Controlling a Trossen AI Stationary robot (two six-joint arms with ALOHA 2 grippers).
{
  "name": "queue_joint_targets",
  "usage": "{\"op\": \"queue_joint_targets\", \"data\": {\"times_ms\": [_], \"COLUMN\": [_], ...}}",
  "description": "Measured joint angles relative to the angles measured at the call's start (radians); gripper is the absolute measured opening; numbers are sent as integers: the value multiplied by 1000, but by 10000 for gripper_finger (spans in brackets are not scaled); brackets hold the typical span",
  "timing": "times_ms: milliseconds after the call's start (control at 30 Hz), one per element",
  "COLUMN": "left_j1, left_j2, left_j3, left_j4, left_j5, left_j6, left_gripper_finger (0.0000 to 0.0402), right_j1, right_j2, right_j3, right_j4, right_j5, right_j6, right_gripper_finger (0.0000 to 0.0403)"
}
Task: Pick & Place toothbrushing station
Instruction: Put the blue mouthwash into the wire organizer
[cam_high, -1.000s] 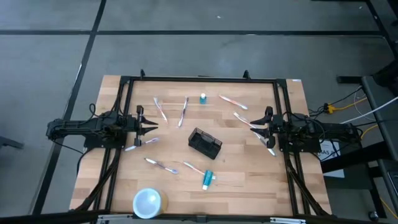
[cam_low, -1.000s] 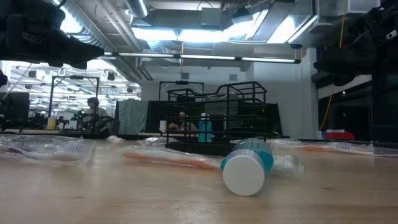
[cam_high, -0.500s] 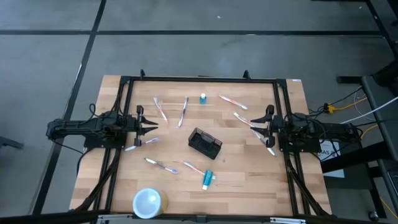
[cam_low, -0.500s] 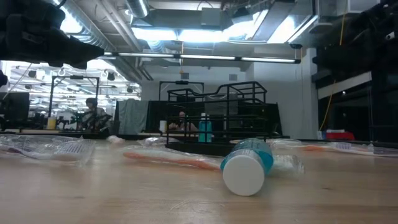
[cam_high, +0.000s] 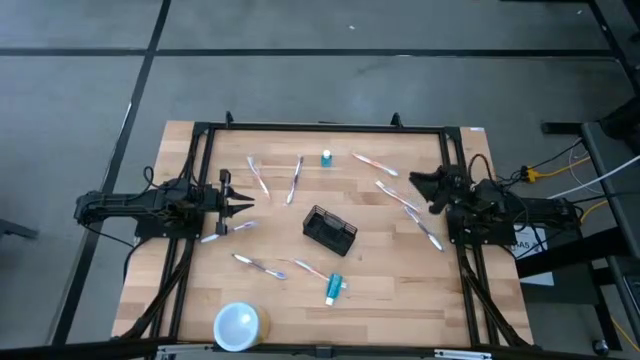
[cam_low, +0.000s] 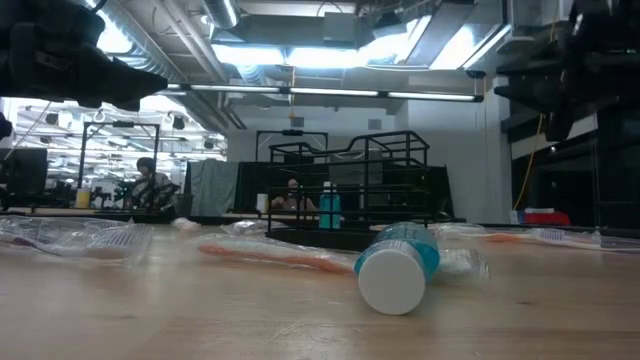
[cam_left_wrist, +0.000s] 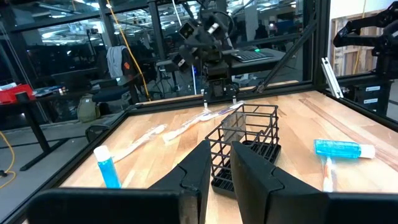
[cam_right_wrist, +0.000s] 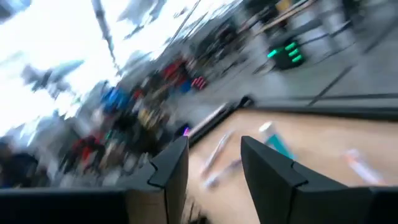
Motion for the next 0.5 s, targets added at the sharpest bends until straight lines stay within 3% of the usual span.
{"op": "queue_joint_targets", "data": {"times_ms": [167,333,500], "left_j1": [2,2,1], "left_j2": [0,0,0], "left_j3": [0,0,0], "left_j4": [9,126,361], "left_j5": [-35,-28,-17], "left_j6": [316,363,296], "left_gripper_finger": [59,59,59], "right_j1": [-1,9,60], "right_j2": [0,5,115], "right_j3": [0,0,0], "right_j4": [33,202,629], "right_j5": [177,-26,-77], "right_j6": [350,407,330], "right_gripper_finger": [151,151,151]}}
